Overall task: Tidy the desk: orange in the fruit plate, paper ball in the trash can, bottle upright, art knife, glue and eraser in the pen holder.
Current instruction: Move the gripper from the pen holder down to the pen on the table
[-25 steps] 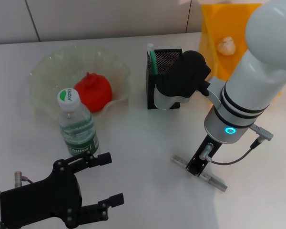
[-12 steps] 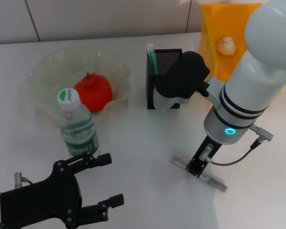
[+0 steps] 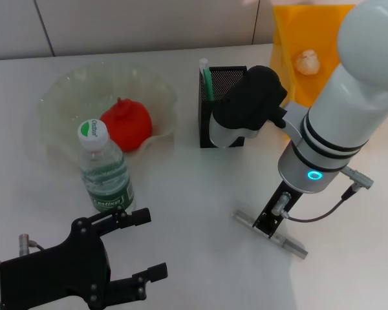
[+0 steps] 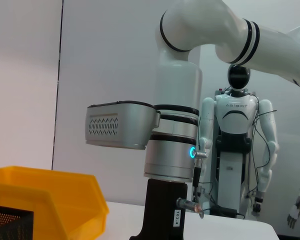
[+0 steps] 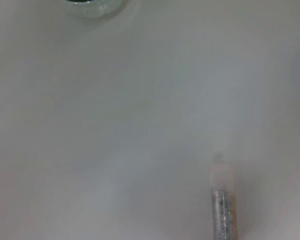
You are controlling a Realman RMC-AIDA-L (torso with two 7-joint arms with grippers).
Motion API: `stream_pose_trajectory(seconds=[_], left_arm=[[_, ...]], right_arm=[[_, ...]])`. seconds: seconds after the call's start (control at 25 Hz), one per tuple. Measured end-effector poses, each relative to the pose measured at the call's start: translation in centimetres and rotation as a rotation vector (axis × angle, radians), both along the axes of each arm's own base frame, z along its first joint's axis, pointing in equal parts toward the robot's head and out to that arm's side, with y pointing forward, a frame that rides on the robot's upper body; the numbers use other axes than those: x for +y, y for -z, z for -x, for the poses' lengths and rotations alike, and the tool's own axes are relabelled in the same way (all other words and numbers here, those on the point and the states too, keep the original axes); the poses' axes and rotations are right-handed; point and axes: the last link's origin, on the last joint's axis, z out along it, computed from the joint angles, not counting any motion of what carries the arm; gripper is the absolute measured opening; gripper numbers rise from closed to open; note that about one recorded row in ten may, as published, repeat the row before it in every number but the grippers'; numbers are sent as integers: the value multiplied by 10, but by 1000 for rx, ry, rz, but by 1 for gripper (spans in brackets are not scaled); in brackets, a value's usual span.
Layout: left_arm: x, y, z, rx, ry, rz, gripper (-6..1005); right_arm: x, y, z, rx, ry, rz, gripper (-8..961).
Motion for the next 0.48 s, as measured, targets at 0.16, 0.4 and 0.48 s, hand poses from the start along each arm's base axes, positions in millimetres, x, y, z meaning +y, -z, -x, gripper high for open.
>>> stream_pose_trajectory(seconds=[0.16, 0.4, 0.48], left_arm=[[0, 0, 0, 0, 1, 0, 806], [0, 0, 0, 1, 1, 0, 806], [0, 0, 0, 1, 1, 1, 806]], right_arm=[[1, -1, 2, 9, 0, -6, 15], [1, -2, 3, 10, -2, -11, 97], [1, -2, 3, 10, 2, -13, 130]])
